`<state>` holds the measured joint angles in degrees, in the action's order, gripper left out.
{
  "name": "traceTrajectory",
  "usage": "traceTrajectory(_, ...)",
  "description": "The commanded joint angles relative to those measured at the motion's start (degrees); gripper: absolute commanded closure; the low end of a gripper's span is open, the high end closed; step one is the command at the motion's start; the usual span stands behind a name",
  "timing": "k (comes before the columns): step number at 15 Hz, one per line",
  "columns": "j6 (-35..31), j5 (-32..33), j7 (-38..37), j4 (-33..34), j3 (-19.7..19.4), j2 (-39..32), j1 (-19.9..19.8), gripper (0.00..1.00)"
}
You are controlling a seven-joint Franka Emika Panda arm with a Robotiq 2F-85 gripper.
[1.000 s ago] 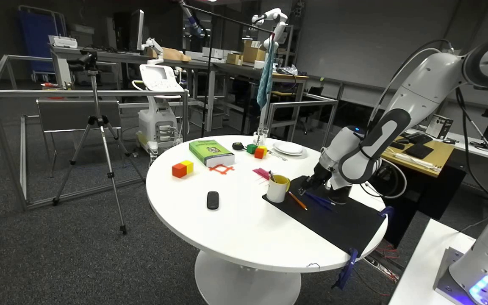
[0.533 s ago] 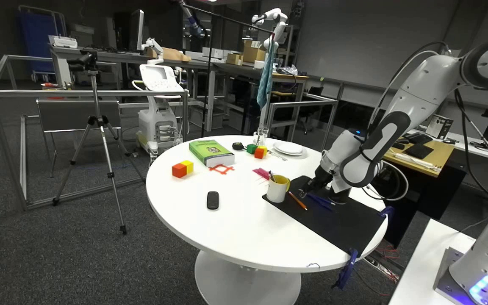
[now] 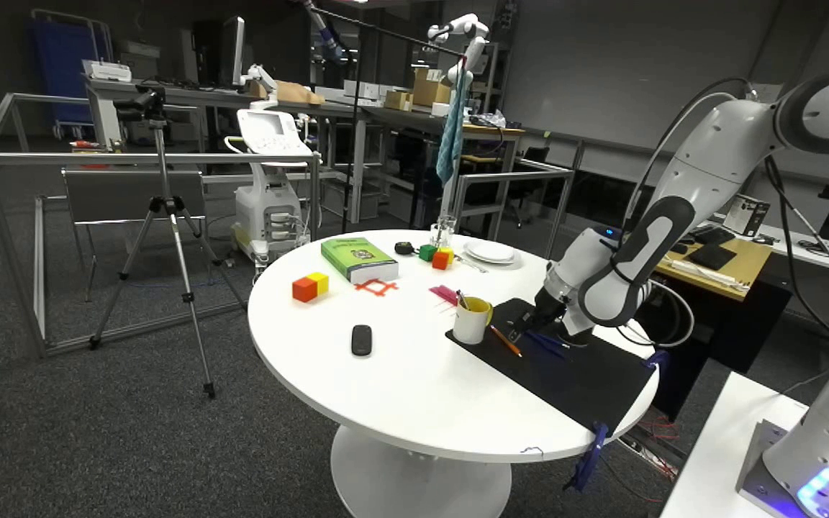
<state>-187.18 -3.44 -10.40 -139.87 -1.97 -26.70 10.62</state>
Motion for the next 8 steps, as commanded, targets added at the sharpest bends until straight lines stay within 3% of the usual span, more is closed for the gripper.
traceTrajectory(1, -3.16, -1.03, 1.59, -0.65, -1.30, -1.01, 1.81, 0.00)
traceTrajectory(5, -3.86, -1.11, 1.84, -0.56, -1.30, -1.88, 1.93, 0.01)
traceTrajectory(6, -3.91, -1.13, 1.91, -0.48, -1.45, -2.00, 2.03, 0.07)
traceTrajectory(7, -3.88, -1.15, 1.95, -0.40, -1.58, -2.09, 2.11, 0.26)
traceTrajectory(8, -3.88, -1.17, 2.00, -0.35, -1.62, -2.19, 2.08, 0.28)
